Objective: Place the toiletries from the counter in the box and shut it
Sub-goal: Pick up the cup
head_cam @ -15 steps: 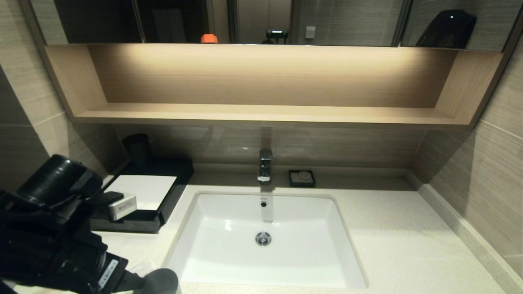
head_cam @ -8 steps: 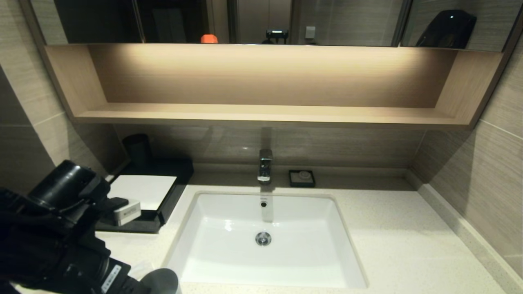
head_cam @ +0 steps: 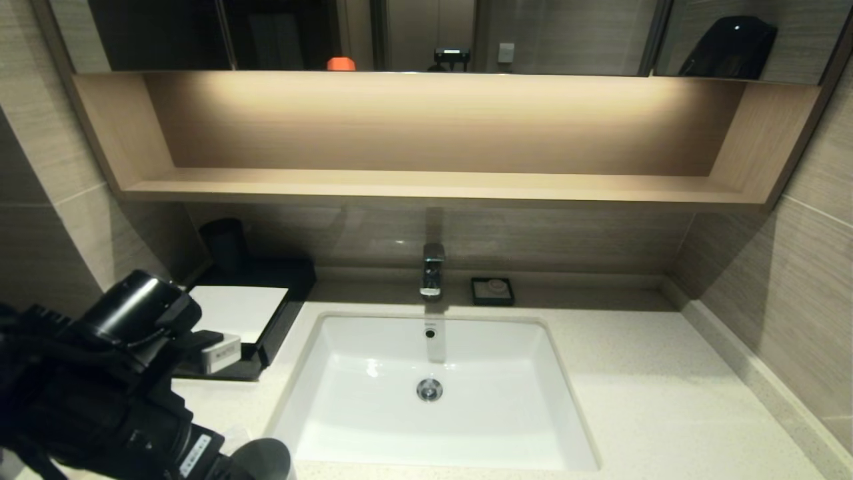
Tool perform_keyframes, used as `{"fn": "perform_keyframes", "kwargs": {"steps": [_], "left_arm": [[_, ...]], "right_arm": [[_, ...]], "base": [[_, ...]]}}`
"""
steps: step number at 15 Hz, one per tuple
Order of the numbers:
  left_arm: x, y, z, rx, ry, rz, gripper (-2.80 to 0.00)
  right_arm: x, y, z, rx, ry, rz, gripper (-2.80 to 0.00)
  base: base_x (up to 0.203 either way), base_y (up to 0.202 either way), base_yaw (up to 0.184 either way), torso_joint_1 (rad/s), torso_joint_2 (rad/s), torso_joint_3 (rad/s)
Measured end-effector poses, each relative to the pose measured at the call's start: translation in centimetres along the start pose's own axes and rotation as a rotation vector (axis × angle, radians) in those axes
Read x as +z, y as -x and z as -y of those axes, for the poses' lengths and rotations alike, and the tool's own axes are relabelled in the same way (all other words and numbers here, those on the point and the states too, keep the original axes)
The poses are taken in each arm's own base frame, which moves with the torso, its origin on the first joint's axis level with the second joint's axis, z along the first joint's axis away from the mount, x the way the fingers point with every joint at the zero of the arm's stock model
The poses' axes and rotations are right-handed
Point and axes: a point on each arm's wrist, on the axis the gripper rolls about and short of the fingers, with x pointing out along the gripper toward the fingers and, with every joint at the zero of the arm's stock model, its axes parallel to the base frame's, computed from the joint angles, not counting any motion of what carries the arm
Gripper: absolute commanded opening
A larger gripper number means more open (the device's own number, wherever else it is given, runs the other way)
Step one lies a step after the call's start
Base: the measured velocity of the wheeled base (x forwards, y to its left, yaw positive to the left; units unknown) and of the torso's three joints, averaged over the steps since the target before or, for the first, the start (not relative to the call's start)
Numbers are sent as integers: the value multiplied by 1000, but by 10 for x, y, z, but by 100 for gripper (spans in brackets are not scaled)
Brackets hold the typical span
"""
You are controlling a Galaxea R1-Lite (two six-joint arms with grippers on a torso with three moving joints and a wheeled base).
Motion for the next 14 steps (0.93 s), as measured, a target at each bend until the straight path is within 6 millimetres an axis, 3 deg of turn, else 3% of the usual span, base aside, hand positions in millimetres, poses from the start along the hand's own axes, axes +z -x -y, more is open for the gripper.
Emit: {"fn": "perform_keyframes", "kwargs": {"steps": [14], "left_arm": [[1,-20,-2,0,11,-86,0]], "right_arm": [[0,0,0,0,0,0,-280]], "base": [[0,0,0,0,0,0]]}}
